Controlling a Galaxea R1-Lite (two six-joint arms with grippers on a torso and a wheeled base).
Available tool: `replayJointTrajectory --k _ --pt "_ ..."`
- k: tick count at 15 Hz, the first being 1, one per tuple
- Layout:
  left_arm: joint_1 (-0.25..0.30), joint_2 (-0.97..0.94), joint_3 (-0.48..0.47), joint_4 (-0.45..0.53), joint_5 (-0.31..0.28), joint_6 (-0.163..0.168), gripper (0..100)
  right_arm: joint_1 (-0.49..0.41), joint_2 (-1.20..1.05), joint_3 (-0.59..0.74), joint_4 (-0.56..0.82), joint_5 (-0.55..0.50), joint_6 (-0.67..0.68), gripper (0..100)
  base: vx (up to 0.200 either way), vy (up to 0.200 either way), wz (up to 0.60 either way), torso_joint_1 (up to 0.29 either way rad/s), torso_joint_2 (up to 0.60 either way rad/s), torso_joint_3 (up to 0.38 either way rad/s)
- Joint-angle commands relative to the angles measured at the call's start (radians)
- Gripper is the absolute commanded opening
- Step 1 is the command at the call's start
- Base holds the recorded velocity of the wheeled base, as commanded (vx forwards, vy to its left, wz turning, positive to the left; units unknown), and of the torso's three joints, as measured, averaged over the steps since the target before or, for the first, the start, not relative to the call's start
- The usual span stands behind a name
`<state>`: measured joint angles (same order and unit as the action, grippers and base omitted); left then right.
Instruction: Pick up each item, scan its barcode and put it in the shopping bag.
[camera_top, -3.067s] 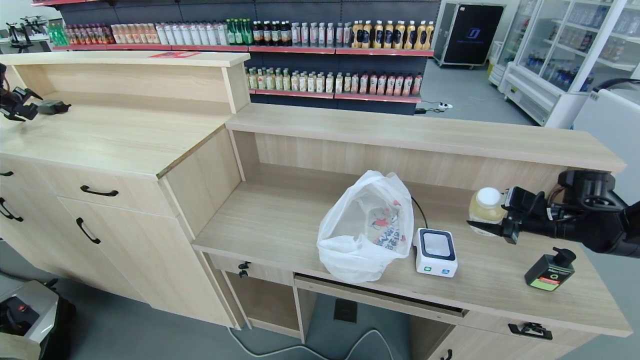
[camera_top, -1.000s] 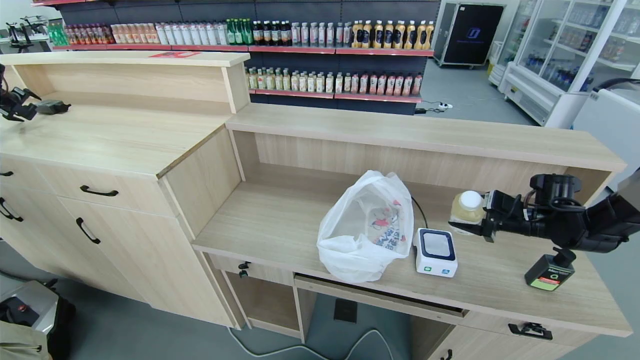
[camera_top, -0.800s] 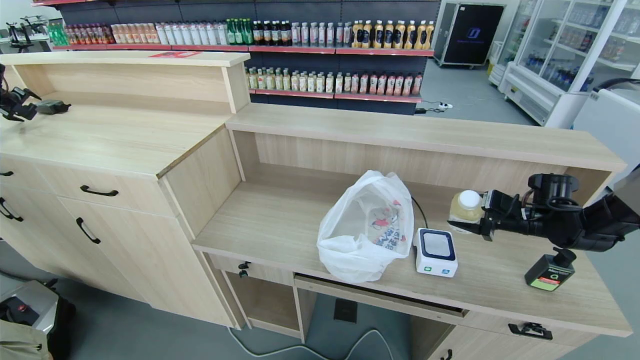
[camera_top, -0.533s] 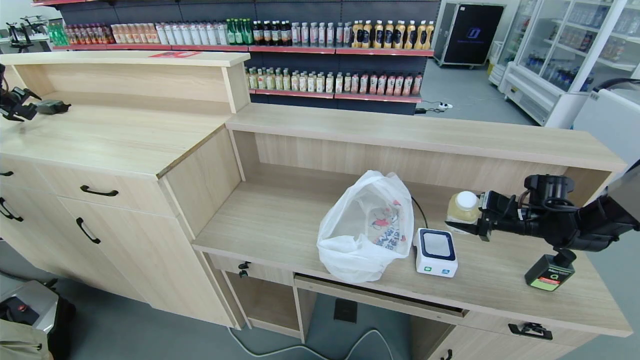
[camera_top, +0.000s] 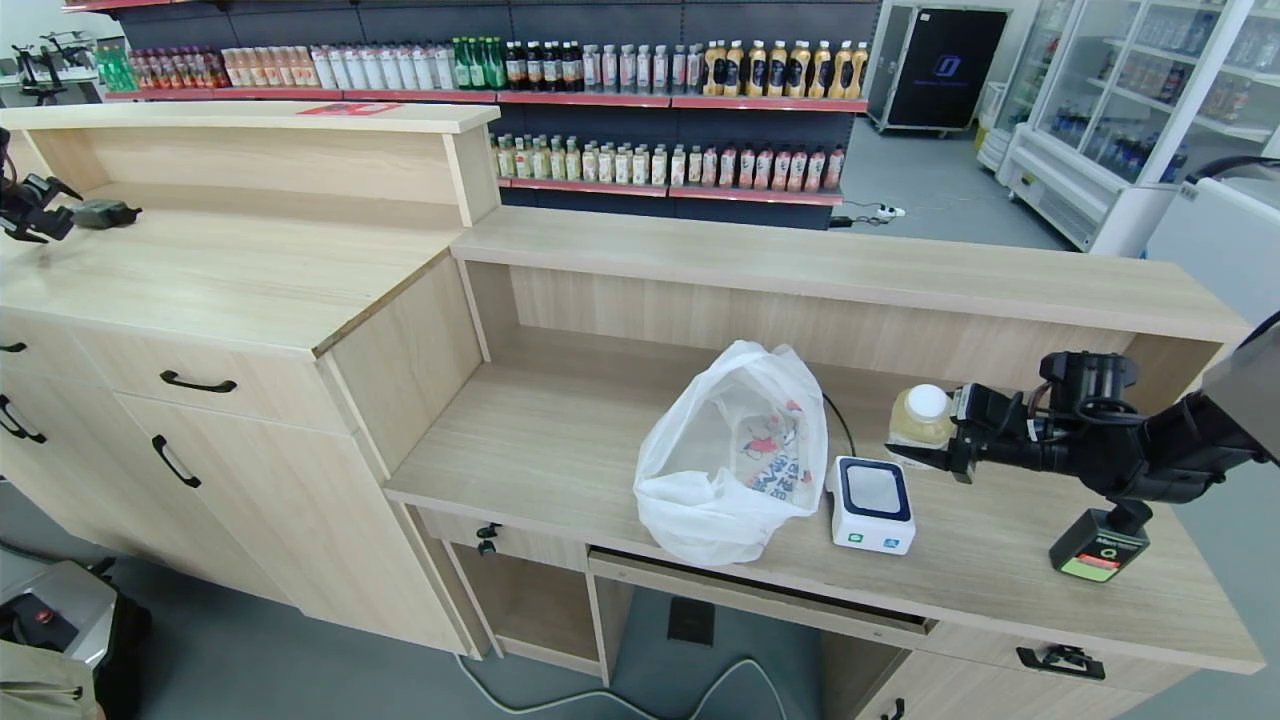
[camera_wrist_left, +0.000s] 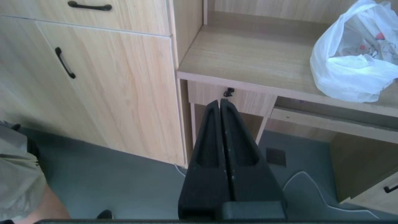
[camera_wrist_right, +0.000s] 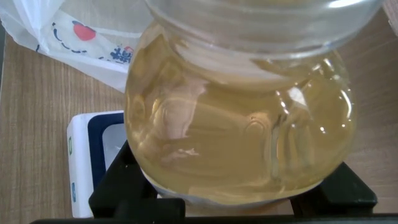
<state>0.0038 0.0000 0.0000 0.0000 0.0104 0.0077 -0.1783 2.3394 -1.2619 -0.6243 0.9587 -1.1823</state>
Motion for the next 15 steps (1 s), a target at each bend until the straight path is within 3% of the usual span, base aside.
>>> replayJointTrajectory --k 1,15 --pt "0.001 0.000 0.000 0.000 0.000 0.000 0 0.000 0.011 -0.005 0.000 0.000 0.000 0 0.000 0.000 0.00 0.000 0.00 0.000" --pt "0.001 0.000 0.000 0.000 0.000 0.000 0 0.028 0.078 -0.093 0.000 0.014 0.013 0 0.000 0.000 0.00 0.000 0.00 0.000"
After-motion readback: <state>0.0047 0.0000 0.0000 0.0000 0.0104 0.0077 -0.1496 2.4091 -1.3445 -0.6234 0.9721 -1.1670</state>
